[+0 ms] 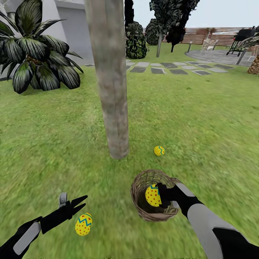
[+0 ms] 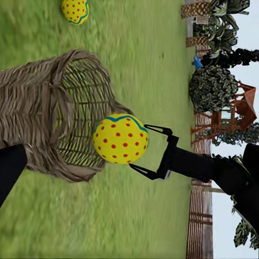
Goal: Take the three Easter eggs out of the wicker basket on the lawn in the garden, then place them on the lawn next to a single tree (choose any tree) so that all three eggs are next to the same tree and none are left in the basket.
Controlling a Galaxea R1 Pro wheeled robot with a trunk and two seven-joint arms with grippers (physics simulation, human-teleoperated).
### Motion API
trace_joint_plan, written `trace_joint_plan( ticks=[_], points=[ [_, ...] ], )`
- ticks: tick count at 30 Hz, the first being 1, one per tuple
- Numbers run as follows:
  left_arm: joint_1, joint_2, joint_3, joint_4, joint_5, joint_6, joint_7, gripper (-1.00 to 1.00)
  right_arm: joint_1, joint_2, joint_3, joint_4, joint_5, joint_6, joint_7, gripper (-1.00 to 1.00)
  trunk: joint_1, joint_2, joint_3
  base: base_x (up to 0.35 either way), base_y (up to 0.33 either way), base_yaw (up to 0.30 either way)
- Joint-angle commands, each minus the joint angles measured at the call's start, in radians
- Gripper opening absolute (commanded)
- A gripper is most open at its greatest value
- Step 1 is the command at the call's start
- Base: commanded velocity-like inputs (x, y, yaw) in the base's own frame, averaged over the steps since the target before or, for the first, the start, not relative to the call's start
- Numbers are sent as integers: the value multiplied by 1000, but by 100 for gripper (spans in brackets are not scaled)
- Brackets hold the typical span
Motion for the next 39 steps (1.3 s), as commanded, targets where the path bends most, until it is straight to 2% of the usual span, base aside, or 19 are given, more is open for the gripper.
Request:
trace_joint_plan(
  ticks=[1,4,6,8,16,20,27,29,31,32,35,39],
  points=[
    [0,0,0,0,0,0,0,100,0,-1,0,-1,-2,-1,-1,-100,-4,7,4,-212,0,0],
    [0,-10,0,0,-4,0,0,100,0,3,23,-54,-3,-1,-7,-100,-15,28,17,-73,0,0],
    [0,-10,0,0,-5,0,0,100,0,5,53,-61,-4,-1,-7,-100,-23,42,26,-172,0,0],
    [0,-11,0,0,-4,0,0,100,0,5,65,-63,-4,-1,-7,-100,-31,56,34,-63,0,0],
    [0,-11,0,0,-3,0,0,100,0,6,74,-66,-4,-1,-6,-100,-61,112,68,-156,0,0],
    [0,-9,2,0,-2,0,0,100,0,6,133,-68,-4,-1,1,-100,-77,140,84,-49,0,0],
    [-1,-9,2,0,-3,1,-1,100,0,6,155,-117,-4,23,-7,-100,-104,189,112,-150,0,0],
    [0,-9,2,0,-2,1,-1,100,0,5,175,-129,-4,27,-7,-100,-111,203,119,-159,0,0],
    [0,-9,2,0,-2,1,-1,100,0,5,210,-154,-4,28,-10,-100,-119,217,127,-33,0,0],
    [0,-9,2,0,-2,1,-1,100,0,5,226,-160,-5,29,-17,-100,-123,224,130,-9,0,0],
    [0,-9,2,0,0,1,-1,100,0,5,235,-163,-6,45,-30,-100,-134,245,141,-2,0,0],
    [0,-9,3,0,2,1,-1,100,0,6,236,-186,-16,59,-131,-100,-150,273,155,0,0,0]
  ],
)
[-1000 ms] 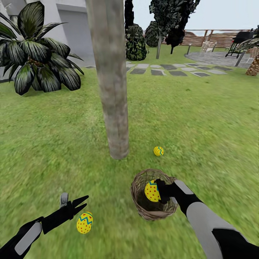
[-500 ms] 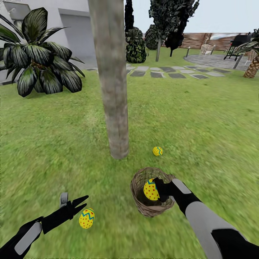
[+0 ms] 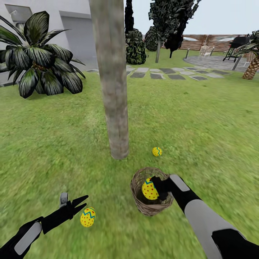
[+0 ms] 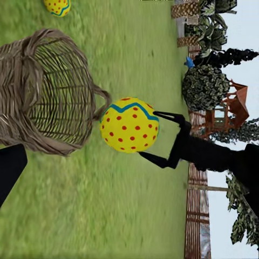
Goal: Take the three Easter eggs out of the wicker basket on the lawn in the garden, then place them on the lawn next to a single tree (choose any tree) so that all three eggs are next to the same tree and none are left in the basket.
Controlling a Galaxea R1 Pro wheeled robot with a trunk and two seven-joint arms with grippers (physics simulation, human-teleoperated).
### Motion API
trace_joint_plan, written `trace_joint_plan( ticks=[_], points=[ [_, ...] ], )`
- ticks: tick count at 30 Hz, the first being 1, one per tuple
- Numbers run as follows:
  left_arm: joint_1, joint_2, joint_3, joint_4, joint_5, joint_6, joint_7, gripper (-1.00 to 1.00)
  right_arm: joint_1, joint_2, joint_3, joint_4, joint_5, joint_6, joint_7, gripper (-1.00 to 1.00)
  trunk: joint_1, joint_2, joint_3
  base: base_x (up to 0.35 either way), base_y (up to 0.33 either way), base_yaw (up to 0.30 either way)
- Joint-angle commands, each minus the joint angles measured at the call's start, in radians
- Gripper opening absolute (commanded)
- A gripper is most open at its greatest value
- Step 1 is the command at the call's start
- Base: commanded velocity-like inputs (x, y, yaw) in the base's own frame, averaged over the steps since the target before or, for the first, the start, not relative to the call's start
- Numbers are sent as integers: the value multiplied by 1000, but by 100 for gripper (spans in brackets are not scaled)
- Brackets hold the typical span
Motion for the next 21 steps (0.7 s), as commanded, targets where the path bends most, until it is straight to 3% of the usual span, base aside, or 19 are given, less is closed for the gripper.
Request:
trace_joint_plan(
  ticks=[1,6,9,14,16,19,21],
  points=[
    [0,0,0,0,0,0,0,100,0,0,1,-11,-5,-2,-29,-100,-4,7,3,0,0,0],
    [0,0,2,0,1,1,0,100,-1,1,-2,-54,-9,-2,-125,-100,-23,42,19,0,0,0],
    [0,0,2,0,2,1,0,100,-1,3,-1,-143,-10,-3,-246,-100,-35,63,28,0,0,0],
    [0,3,2,-1,1,3,-3,100,-1,70,1,-346,-11,-7,-442,-100,-54,98,44,0,0,0],
    [0,5,2,-1,2,3,-4,100,-1,100,3,-417,-11,-2,-478,-100,-61,112,50,0,0,0],
    [-1,10,4,1,4,3,-8,100,-1,111,8,-509,-14,45,-491,-100,-61,112,50,0,0,0],
    [-1,14,5,1,5,3,-12,100,-1,112,10,-553,-42,63,-503,-100,-61,112,50,0,0,0]
  ],
)
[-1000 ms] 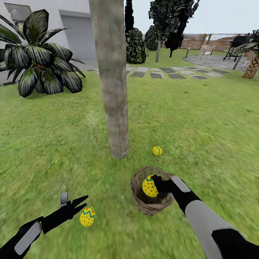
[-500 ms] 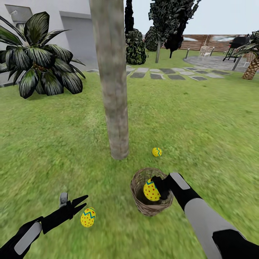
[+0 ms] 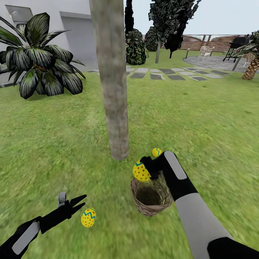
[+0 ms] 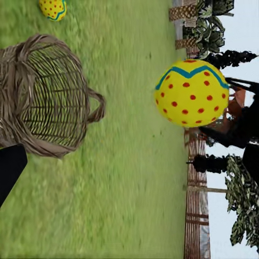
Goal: Take the three Easter eggs out of the wicker basket on the lawn in the garden, then place them on the lawn next to a single tree (choose any tree) so that all three eggs are next to the same tree and none are left in the basket.
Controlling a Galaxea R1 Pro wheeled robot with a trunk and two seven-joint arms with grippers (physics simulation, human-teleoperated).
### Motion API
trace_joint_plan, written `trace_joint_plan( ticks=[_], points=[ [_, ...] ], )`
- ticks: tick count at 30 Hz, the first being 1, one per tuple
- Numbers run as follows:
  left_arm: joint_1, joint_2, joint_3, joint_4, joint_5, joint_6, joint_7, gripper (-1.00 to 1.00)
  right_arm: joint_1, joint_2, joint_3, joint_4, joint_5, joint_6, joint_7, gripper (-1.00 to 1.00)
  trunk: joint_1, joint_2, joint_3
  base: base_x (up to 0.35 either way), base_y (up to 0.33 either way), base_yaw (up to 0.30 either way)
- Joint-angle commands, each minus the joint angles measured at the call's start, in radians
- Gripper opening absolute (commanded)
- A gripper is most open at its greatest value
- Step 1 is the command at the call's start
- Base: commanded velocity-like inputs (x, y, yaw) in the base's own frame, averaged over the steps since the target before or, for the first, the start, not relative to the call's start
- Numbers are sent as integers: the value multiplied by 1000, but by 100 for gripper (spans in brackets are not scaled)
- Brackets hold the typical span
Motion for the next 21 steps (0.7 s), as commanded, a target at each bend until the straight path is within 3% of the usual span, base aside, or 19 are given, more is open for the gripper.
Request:
trace_joint_plan(
  ticks=[1,3,4,5,7,8,10,11,13,14,15,17,19,21],
  points=[
    [0,1,0,0,0,0,-1,100,0,0,4,-21,-32,38,2,-100,0,0,0,0,0,0],
    [0,3,1,1,-1,0,-2,100,1,0,17,-45,-74,161,39,-100,0,0,0,0,0,0],
    [0,18,15,8,-2,0,1,100,1,-1,20,-49,-94,269,135,-100,0,0,0,0,0,0],
    [0,47,65,28,-2,1,-1,100,1,-1,21,-46,-92,348,253,-100,0,0,0,42,82,0],
    [0,91,149,43,-2,35,-3,100,3,-7,47,-43,-90,419,365,-100,0,0,0,78,196,0],
    [0,110,178,46,-2,59,-3,100,5,-11,92,-43,-88,457,422,-100,0,0,0,96,240,0],
    [1,140,198,46,-7,75,-4,100,6,-20,219,-47,-51,489,567,-100,0,0,0,98,99,0],
    [1,156,201,43,-8,76,-4,100,6,-33,277,-48,-1,491,660,-100,0,0,0,119,175,0],
    [1,185,203,42,-9,77,-6,100,7,-62,355,-44,159,477,921,-100,0,0,0,129,232,0],
    [1,196,206,43,-9,77,-25,100,13,-82,379,-36,283,447,1112,-100,0,0,0,131,252,0],
    [1,198,207,43,-10,77,-50,100,21,-91,388,-25,360,418,1226,-100,0,0,0,108,259,0],
    [1,201,207,44,-13,77,-103,100,38,-104,398,41,548,328,1522,-100,0,0,0,31,275,0],
    [1,201,207,44,-15,76,-111,100,41,-108,399,94,614,286,1658,-100,0,0,0,5,282,0],
    [1,200,206,45,-15,75,-112,100,41,-115,399,104,626,256,1689,-100,0,0,0,1,283,0]
  ],
)
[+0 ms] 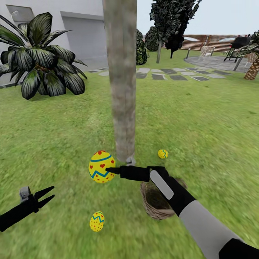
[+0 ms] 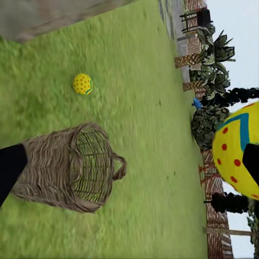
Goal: Take the three Easter eggs out of the wicker basket on the lawn in the garden, then place them on the lawn next to a single tree (choose any tree) so that all three eggs are next to the same tree and none are left in the basket.
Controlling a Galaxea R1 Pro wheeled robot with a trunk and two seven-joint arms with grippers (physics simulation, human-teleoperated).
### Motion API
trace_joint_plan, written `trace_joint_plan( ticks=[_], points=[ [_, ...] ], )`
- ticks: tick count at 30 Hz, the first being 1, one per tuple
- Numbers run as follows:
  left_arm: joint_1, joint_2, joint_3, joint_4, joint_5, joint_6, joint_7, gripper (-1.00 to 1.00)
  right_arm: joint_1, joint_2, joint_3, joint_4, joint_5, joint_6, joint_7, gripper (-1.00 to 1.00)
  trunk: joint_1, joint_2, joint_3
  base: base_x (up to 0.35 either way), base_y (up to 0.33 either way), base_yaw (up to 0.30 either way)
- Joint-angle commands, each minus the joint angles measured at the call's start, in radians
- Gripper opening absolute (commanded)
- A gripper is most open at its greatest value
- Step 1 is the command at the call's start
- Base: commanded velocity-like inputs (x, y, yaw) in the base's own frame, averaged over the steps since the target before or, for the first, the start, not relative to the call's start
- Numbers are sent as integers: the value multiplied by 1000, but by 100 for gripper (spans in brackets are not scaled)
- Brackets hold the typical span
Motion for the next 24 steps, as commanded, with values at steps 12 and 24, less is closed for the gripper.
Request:
trace_joint_plan(
  ticks=[12,24],
  points=[
    [0,-7,-7,-1,0,-5,1,100,0,-4,2,4,-3,-58,9,-100,0,0,4,0,284,-128],
    [0,-14,-7,1,0,-5,1,100,17,-3,2,6,-2,-80,7,-100,0,0,11,0,284,-278]
  ],
)
